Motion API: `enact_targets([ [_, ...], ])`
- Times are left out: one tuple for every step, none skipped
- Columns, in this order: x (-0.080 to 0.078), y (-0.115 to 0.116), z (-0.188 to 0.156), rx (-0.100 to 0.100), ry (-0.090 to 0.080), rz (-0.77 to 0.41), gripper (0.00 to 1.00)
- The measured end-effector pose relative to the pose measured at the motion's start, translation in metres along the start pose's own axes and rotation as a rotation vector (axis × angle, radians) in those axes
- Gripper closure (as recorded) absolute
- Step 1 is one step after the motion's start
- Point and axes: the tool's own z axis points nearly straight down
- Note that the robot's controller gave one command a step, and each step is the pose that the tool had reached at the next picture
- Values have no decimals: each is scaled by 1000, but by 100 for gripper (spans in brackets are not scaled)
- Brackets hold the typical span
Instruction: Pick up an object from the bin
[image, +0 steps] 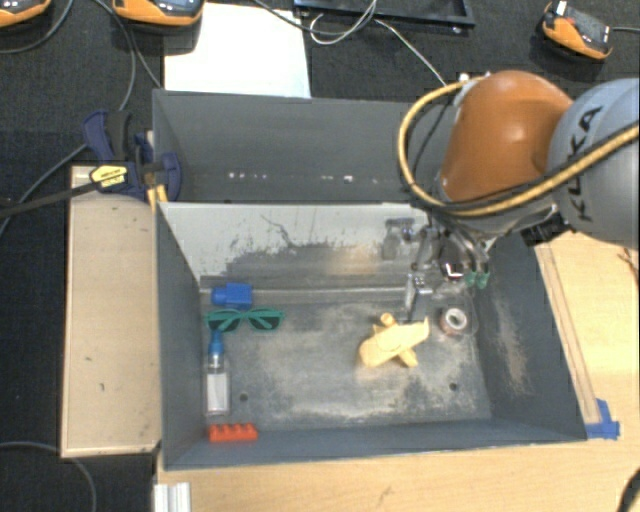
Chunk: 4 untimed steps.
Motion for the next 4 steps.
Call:
enact_targets([
  [-1, 0, -5, 0, -8, 1, 0],
  [29, -57, 90, 0, -6, -51, 0],
  [33, -64, 100, 0, 3, -51, 0],
  [23, -85, 149, 0, -4, -8, 0],
])
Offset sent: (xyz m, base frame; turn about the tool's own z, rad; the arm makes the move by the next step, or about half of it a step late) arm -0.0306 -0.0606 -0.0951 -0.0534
